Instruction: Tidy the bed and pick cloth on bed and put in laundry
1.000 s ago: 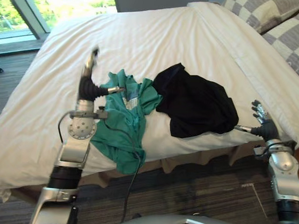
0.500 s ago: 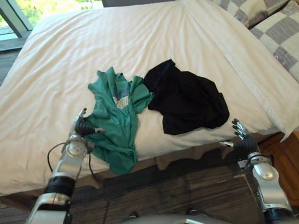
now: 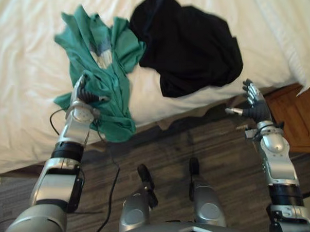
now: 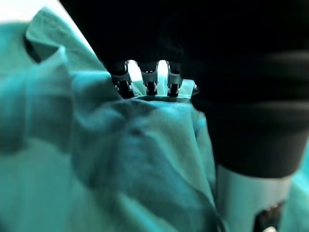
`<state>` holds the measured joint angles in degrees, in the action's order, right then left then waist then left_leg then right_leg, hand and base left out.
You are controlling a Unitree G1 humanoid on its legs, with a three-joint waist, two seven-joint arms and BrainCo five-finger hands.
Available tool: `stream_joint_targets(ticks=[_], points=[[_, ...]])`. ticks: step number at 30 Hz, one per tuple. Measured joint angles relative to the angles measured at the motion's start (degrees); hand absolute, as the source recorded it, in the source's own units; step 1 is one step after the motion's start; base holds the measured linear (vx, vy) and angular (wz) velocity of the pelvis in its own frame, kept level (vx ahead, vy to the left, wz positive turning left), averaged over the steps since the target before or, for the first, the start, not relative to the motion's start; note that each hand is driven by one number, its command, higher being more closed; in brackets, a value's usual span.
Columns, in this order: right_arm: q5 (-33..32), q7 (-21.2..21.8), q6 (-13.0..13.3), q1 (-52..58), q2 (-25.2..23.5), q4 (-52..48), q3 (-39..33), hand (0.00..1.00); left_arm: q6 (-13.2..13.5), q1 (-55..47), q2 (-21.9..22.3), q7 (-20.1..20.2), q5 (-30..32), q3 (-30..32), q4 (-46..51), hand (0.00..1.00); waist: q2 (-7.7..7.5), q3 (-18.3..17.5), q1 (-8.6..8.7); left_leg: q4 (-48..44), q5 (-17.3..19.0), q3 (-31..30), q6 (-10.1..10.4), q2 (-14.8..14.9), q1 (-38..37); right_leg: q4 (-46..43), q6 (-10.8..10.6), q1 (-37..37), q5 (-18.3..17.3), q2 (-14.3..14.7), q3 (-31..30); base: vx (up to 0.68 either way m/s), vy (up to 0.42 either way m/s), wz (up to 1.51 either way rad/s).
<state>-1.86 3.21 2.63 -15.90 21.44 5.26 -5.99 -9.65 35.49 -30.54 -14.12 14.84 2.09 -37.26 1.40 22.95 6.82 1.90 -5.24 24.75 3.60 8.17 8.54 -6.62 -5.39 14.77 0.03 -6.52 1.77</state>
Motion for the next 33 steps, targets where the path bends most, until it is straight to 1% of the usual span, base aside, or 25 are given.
stream_joint_targets(ticks=[2,5,8,9,10,12,13,15,16,17,18,20,21,22,24,26,28,29,31,32,33], points=[[-1.11,0.06,0.02,-0.37,0.01,-3.04,0.57,0.0,0.03,1.0,-1.62,-0.06,2.77,-0.74,0.0,1.0,-0.06,0.5,-0.3,-0.04,-0.08,0.97,0.02,0.05,1.02,-0.9,0.06,2.03,-0.04,0.11,-1.12,0.02,-0.006,-0.17],[-1.27,0.12,0.1,-1.51,0.01,-5.55,2.56,0.0,0.2,2.09,-3.18,0.43,3.95,-3.62,-0.04,1.0,-0.17,0.68,-0.15,-0.2,-0.11,1.35,-0.01,-0.13,1.6,-1.49,0.06,3.01,-0.04,-0.09,-1.54,0.02,0.001,-0.07],[-0.92,-0.05,0.12,-2.74,0.01,-6.21,4.46,0.0,2.54,1.99,-3.29,0.52,4.99,-6.31,0.42,1.0,-0.38,0.8,-0.35,-0.28,-0.1,1.28,-0.02,-0.29,1.62,-1.75,0.06,3.01,-0.05,-0.3,-1.42,0.01,0.018,0.05],[0.92,-0.3,0.17,-2.8,0.01,-6.85,4.88,0.0,3.88,1.21,-3.29,1.42,4.95,-7.47,1.41,1.0,-0.49,0.86,-0.56,-0.31,-0.1,1.19,-0.03,-0.35,1.72,-1.84,0.04,3.01,-0.06,-0.43,-1.19,0.01,0.02,0.07],[1.77,-0.63,0.18,-2.8,0.01,-7.14,4.93,0.0,4.42,0.92,-3.39,2.22,4.93,-8.16,2.37,1.0,-0.6,0.92,-0.71,-0.35,-0.1,1.15,-0.03,-0.39,1.77,-1.88,0.04,3.01,-0.06,-0.49,-1.05,0.01,0.02,0.09],[5.72,-1.95,0.14,-2.88,0.05,-8.94,4.92,0.0,6.89,-1.56,-3.38,5.96,4.19,-11.05,7.03,1.0,-1.04,1.17,-1.17,-0.57,-0.06,-0.02,-0.11,-0.63,2.08,-1.97,0.01,2.93,-0.08,-0.75,-0.76,0.02,0.019,0.11],[6.53,-2.23,0.14,-2.9,0.11,-9.54,4.92,0.0,7.55,-2.36,-3.22,6.78,3.65,-11.54,8.21,1.0,-1.09,1.19,-1.18,-0.62,-0.06,-0.21,-0.12,-0.66,2.15,-1.97,0.0,2.85,-0.08,-0.83,-0.51,0.03,0.017,0.16],[9.47,-2.83,-0.73,-3.28,1.84,-11.61,5.29,0.0,9.22,-6.0,-2.5,10.49,0.81,-12.21,12.92,1.0,-1.17,1.24,-1.34,-1.07,0.03,-1.26,-0.26,-0.92,2.32,-1.98,-0.09,2.19,-0.14,-1.36,0.91,0.05,0.02,0.22],[9.82,-2.89,-1.12,-3.77,2.54,-11.68,5.55,0.0,9.49,-7.09,-2.23,11.46,-0.12,-12.26,14.0,1.0,-1.17,1.24,-1.4,-1.16,0.04,-1.74,-0.28,-1.02,2.31,-1.96,-0.17,1.88,-0.2,-1.5,1.2,0.06,0.031,0.26],[10.36,-3.12,-1.9,-4.9,3.74,-11.74,5.76,0.0,10.08,-9.49,-1.71,13.84,-2.02,-12.28,16.09,1.0,-1.17,1.24,-1.5,-1.4,0.15,-2.28,-0.44,-1.09,2.27,-1.92,-0.18,1.31,-0.21,-1.67,1.86,0.04,0.031,0.23],[11.26,-3.24,-2.43,-5.34,4.21,-11.73,5.75,0.0,10.2,-10.66,-1.45,15.29,-3.27,-12.29,17.1,1.0,-1.17,1.24,-1.55,-1.63,0.21,-2.72,-0.54,-1.11,2.29,-1.78,-0.19,0.9,-0.22,-1.75,2.24,0.04,0.031,0.3],[14.58,-3.57,-4.06,-6.89,4.58,-11.68,5.81,0.0,10.22,-16.49,-1.0,20.46,-6.74,-12.21,20.73,1.0,-1.17,1.23,-1.84,-2.12,0.3,-4.22,-0.67,-1.1,2.33,-1.74,-0.23,-0.25,-0.38,-1.91,3.58,0.02,0.021,0.3],[14.98,-3.62,-4.47,-7.16,4.59,-11.67,5.83,0.0,10.06,-18.03,-0.74,21.73,-7.05,-12.23,21.32,1.0,-1.17,1.23,-1.95,-2.15,0.3,-4.65,-0.67,-1.18,2.36,-1.75,-0.34,-0.46,-0.6,-1.99,3.94,0.01,0.011,0.27],[16.73,-3.74,-5.33,-7.47,4.67,-11.28,5.92,0.0,9.44,-21.61,0.32,23.83,-7.46,-11.7,21.31,1.0,-1.16,1.24,-2.6,-2.28,0.3,-5.18,-0.68,-1.22,2.43,-1.79,-0.47,-0.8,-0.92,-2.05,4.33,0.01,0.007,0.2],[18.1,-4.08,-6.92,-7.96,6.08,-9.08,6.11,0.0,7.63,-28.14,2.76,26.45,-7.57,-10.65,21.33,1.0,-1.12,1.26,-3.61,-2.31,0.3,-6.43,-0.68,-1.17,2.68,-1.76,-0.39,-1.34,-1.26,-2.03,5.29,0.02,0.004,0.27],[19.75,-5.04,-9.15,-8.56,8.72,-6.02,5.92,0.0,6.03,-35.1,4.24,28.59,-7.55,-9.59,21.33,1.0,-1.07,1.28,-5.46,-2.31,0.17,-7.67,-0.69,-1.06,3.4,-1.71,-0.18,-1.44,-1.5,-1.94,6.3,0.03,-0.005,0.33],[21.03,-5.87,-10.64,-9.78,10.71,-3.44,5.28,0.0,4.75,-40.05,5.48,30.06,-7.67,-6.86,21.3,1.0,-0.89,1.36,-6.85,-2.17,-0.5,-9.12,-0.73,-1.07,4.42,-1.42,-0.1,-1.45,-1.53,-1.93,7.77,0.02,-0.011,0.37],[21.3,-5.86,-11.91,-11.28,11.85,-1.23,4.79,0.0,4.3,-42.69,5.76,30.42,-7.47,-4.99,21.19,1.0,-0.85,1.38,-7.74,-1.99,-0.89,-9.94,-0.73,-1.07,4.88,-1.29,-0.06,-1.49,-1.56,-1.89,8.6,0.03,-0.008,0.35],[21.27,-5.85,-13.48,-13.88,14.07,1.97,4.06,0.0,4.76,-45.67,6.08,30.42,-7.23,-2.08,21.13,1.0,-0.75,1.44,-9.53,-1.95,-1.11,-10.71,-0.73,-1.1,5.22,-1.04,-0.04,-1.78,-1.56,-1.87,9.4,0.03,-0.002,0.31],[21.26,-5.81,-14.23,-15.51,15.73,3.3,3.92,0.0,5.67,-46.92,6.17,30.4,-6.51,-0.47,21.13,1.0,-0.44,1.61,-9.85,-1.92,-1.39,-11.48,-0.75,-1.19,5.55,-0.5,-0.03,-2.47,-1.55,-1.88,10.49,0.01,0.013,0.37],[21.26,-5.75,-15.05,-17.05,16.73,4.19,3.83,0.0,6.54,-47.77,6.17,30.3,-6.12,0.99,21.03,1.0,-0.37,1.65,-10.65,-1.7,-1.63,-11.91,-0.82,-1.19,5.72,-0.26,-0.03,-2.64,-1.55,-1.87,11.08,0.01,0.015,0.34]])
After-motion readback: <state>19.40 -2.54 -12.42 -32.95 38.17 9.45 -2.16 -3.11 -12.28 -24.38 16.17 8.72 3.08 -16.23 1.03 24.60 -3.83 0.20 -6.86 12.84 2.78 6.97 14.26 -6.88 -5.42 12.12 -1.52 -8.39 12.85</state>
